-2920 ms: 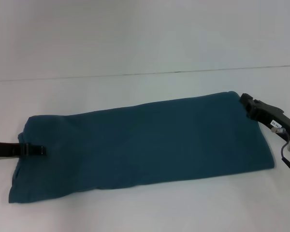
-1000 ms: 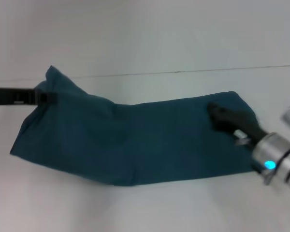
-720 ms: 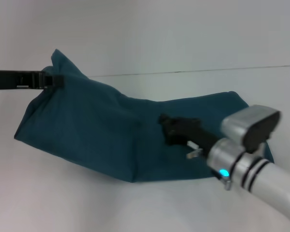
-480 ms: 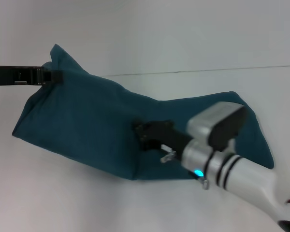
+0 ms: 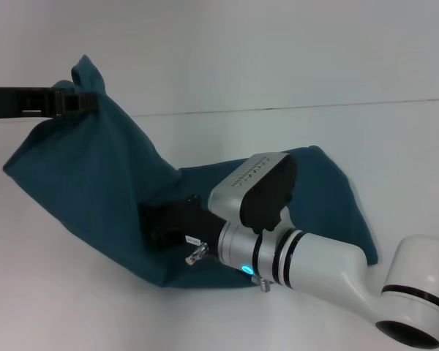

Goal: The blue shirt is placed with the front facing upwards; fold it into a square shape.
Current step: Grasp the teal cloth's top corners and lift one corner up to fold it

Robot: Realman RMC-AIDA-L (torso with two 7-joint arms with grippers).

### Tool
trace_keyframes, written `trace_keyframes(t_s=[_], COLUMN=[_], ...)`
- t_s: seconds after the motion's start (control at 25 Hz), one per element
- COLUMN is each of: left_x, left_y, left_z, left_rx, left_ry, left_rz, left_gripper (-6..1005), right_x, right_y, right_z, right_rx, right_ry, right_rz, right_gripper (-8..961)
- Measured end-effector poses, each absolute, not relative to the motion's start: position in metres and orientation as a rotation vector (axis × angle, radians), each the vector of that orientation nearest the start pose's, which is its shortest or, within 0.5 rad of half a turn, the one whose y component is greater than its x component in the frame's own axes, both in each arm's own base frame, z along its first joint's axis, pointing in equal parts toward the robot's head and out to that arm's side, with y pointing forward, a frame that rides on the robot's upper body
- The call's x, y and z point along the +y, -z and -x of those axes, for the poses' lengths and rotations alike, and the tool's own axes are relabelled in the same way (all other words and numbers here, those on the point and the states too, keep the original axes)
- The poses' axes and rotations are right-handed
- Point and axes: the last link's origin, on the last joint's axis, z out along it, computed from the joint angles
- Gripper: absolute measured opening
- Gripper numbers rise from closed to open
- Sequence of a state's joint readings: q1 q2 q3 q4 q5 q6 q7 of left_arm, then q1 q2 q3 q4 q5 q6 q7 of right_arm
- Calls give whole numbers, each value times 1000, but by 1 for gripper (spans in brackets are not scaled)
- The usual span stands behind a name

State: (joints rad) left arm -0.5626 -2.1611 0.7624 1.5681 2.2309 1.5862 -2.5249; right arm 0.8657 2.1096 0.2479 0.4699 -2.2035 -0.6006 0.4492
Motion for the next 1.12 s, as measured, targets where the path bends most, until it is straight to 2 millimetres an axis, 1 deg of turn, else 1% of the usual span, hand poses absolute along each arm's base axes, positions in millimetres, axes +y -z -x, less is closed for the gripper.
trace_keyframes(t_s=[0.04, 0.12, 0.16, 0.28, 0.36, 0.44, 0.56, 0.8, 0.88, 1.12], left_x=[365, 365, 365, 365, 364, 363, 361, 356, 355, 353], left_y=[-108, -109, -109, -109, -111, -112, -115, -121, -122, -125], left_z=[156, 155, 155, 154, 153, 151, 148, 145, 144, 144], left_rx=[-1107, -1106, -1105, -1098, -1091, -1080, -1070, -1046, -1042, -1036], left_ry=[525, 526, 526, 527, 533, 551, 579, 586, 595, 613], left_rz=[2342, 2342, 2342, 2344, 2344, 2344, 2345, 2338, 2338, 2334], left_gripper=[30, 30, 30, 30, 29, 29, 29, 29, 29, 30], right_x=[349, 349, 349, 350, 355, 361, 371, 383, 383, 374], right_y=[176, 170, 166, 144, 134, 132, 138, 155, 161, 174], right_z=[-152, -159, -166, -189, -200, -203, -193, -160, -150, -119], right_rx=[682, 727, 759, 833, 862, 879, 875, 823, 807, 740], right_ry=[-671, -710, -736, -849, -860, -834, -781, -675, -651, -678], right_rz=[2469, 2422, 2381, 2218, 2147, 2129, 2163, 2276, 2316, 2412], right_gripper=[81, 82, 82, 83, 83, 84, 84, 86, 86, 88])
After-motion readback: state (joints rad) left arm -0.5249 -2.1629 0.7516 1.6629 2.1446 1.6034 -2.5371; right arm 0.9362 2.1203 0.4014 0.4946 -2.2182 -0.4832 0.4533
